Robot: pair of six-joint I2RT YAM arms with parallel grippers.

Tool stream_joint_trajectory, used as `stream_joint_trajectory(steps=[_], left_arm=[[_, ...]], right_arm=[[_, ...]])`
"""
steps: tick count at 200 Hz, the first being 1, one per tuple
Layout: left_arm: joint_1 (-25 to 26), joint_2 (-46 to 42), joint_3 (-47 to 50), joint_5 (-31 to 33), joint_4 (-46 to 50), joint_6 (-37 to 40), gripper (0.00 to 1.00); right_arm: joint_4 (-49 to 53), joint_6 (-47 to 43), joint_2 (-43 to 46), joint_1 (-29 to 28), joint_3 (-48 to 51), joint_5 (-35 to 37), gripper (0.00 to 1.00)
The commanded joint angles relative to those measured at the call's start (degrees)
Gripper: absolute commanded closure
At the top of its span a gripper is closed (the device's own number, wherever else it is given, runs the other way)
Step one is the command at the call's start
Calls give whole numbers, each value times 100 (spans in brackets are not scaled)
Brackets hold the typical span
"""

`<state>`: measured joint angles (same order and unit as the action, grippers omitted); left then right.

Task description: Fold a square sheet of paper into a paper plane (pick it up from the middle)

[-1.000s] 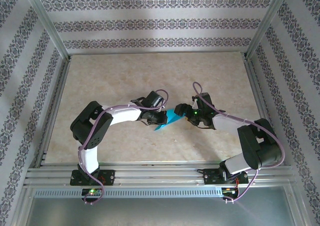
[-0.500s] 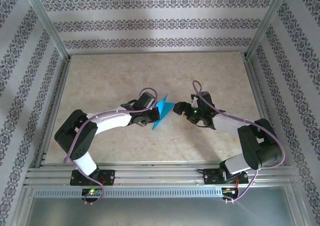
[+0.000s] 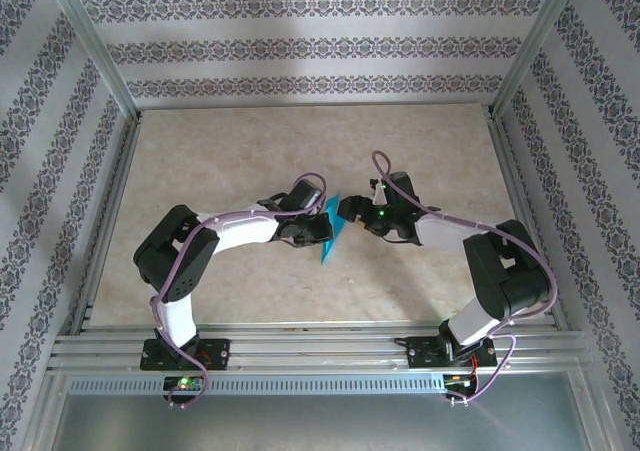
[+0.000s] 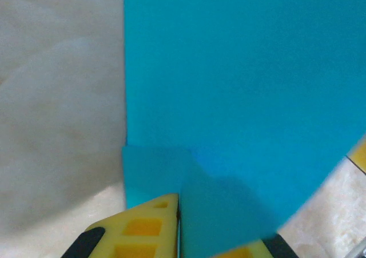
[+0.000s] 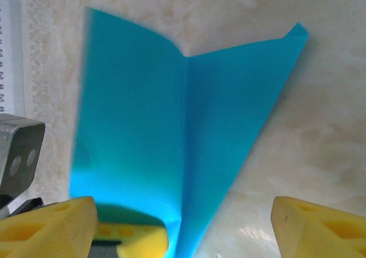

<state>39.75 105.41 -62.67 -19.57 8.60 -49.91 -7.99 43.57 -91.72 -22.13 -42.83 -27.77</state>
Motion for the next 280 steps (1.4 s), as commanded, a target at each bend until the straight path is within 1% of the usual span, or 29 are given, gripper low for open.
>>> stream_joint_trajectory(steps=[1,44,106,184,210,245,280], left_arm=[[-41,88,-159,-232,286,179,88],[-72,232,-266,-432,362,397,87],[-81,419,-537,-507,689,936,94],[-116,577,-865,-747,1138,1449,94],[-125,610,-883,-789,1128,1475,94],[-125,653,-921,-793,1126,1500,94],[-125,692,-940,-789,1144,1528,94]], right_arm=[[122,-217,-237,-96,-231,-97,21],[122,-297,-390,-94,-316,-150,23],[73,-304,204,197,201,4,24],[-56,-613,236,429,451,-173,26],[-212,-468,134,429,407,-288,26],[-686,-52,-1,445,383,-415,26],[-728,236,-241,444,293,-350,26]])
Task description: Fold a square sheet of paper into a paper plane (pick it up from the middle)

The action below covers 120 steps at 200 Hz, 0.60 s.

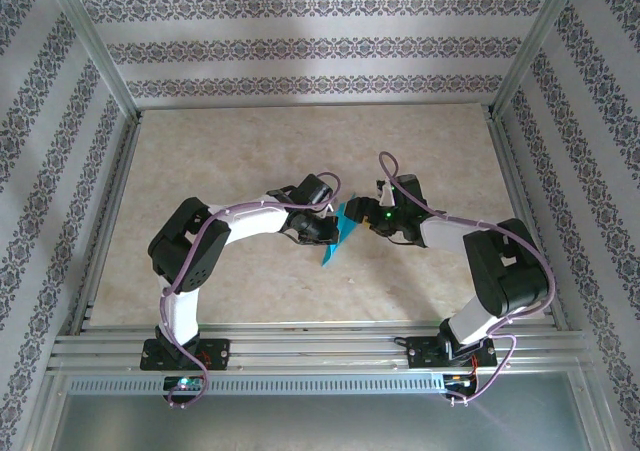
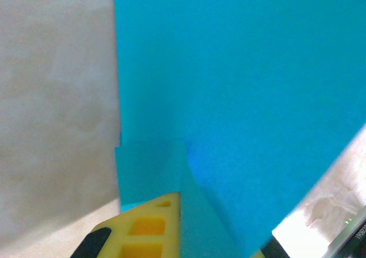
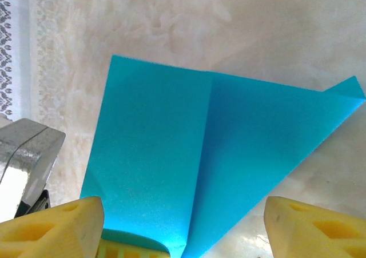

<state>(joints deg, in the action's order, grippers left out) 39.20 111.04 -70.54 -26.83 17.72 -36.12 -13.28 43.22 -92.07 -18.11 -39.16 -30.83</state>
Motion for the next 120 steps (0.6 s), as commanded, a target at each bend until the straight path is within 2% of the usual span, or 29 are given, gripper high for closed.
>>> stream_joint_trajectory(steps=[1,120], left_arm=[[-70,128,-157,-61,228,149,94],[-75,5,-82,-217,65,219,87]], right_arm=[[-196,273,-215,43,-75,-41,26],[603,547,-743,-100,-306,820,22]])
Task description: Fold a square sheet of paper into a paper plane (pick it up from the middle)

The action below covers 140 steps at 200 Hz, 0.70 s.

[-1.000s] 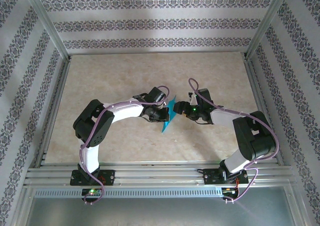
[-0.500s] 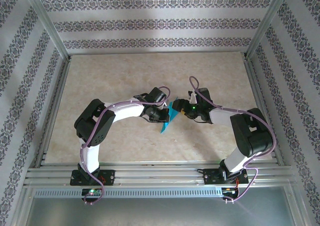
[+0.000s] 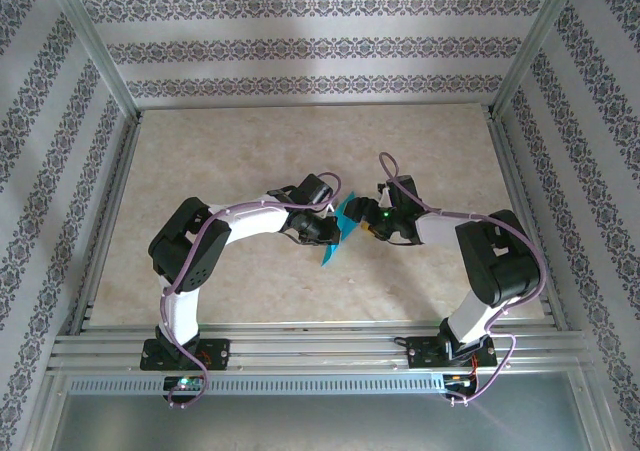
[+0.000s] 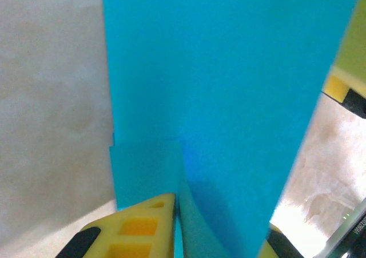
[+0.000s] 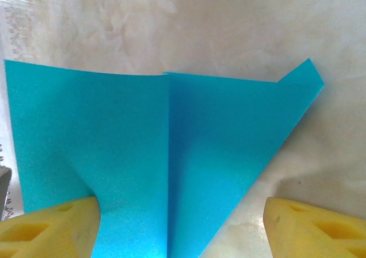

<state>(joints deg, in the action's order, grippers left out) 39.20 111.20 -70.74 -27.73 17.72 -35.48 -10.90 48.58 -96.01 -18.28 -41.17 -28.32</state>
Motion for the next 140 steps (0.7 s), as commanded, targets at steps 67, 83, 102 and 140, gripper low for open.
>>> stream_joint_trajectory(steps=[67,83,102,140], left_arm=[[-88,-121,-14,-169,-59,187,84],[-88,-205,55,-206,-181,184,83],[-88,-336,155,-207,-316,208,80],[-97,-676,573,-121,-713,192,71]], right_arm=[[1032,30,-657,-280,-415,1114,24],[1147,47,-729,-316,-478,1191,24],[1210,81,-778,-347,-497,1283,25],[1257,136,-806,-351,-498,1336,26]])
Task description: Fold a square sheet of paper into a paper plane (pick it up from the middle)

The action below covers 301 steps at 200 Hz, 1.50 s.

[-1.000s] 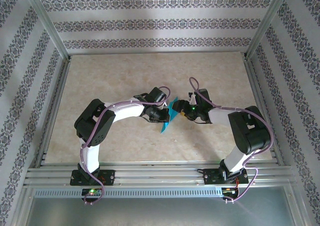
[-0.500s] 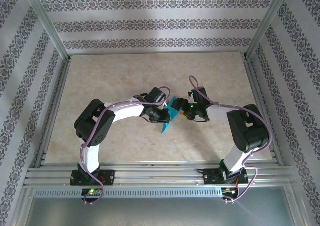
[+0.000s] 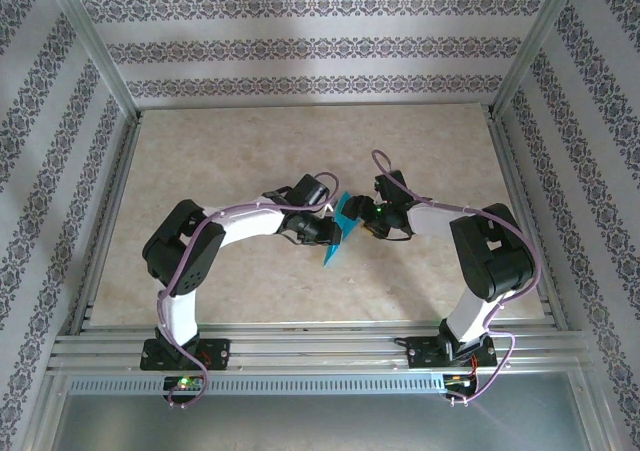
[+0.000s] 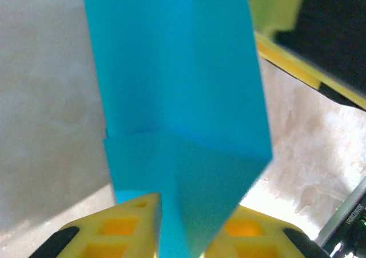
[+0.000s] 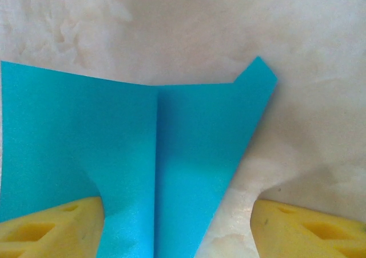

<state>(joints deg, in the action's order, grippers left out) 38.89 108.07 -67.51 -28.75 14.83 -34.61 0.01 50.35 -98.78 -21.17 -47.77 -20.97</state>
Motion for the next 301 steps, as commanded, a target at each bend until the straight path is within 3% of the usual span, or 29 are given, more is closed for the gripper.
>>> stream_joint_trajectory(steps=[1,37,92,135,195,245,274,301], left_arm=[[-66,-369,261,-17,-435,100,71],[-58,-686,797,154,-1186,-77,64],[17,-979,1388,765,-2027,-73,64],[89,-1019,1477,1103,-2142,490,83],[127,-865,899,1267,-982,1346,95],[145,-765,451,1471,-248,1426,98],[175,-674,283,1732,5,1354,98],[206,-675,229,2242,182,1244,98]], right_arm=[[166,-42,-528,-63,163,602,26],[201,-23,-546,-67,147,598,27],[127,-49,-396,-80,170,439,27],[122,-122,-63,-73,237,310,27],[-394,-987,872,360,602,-387,29],[-1051,-861,896,355,781,-959,51],[-1223,-645,1021,306,939,-654,58],[-1079,-412,1502,341,1321,119,48]])
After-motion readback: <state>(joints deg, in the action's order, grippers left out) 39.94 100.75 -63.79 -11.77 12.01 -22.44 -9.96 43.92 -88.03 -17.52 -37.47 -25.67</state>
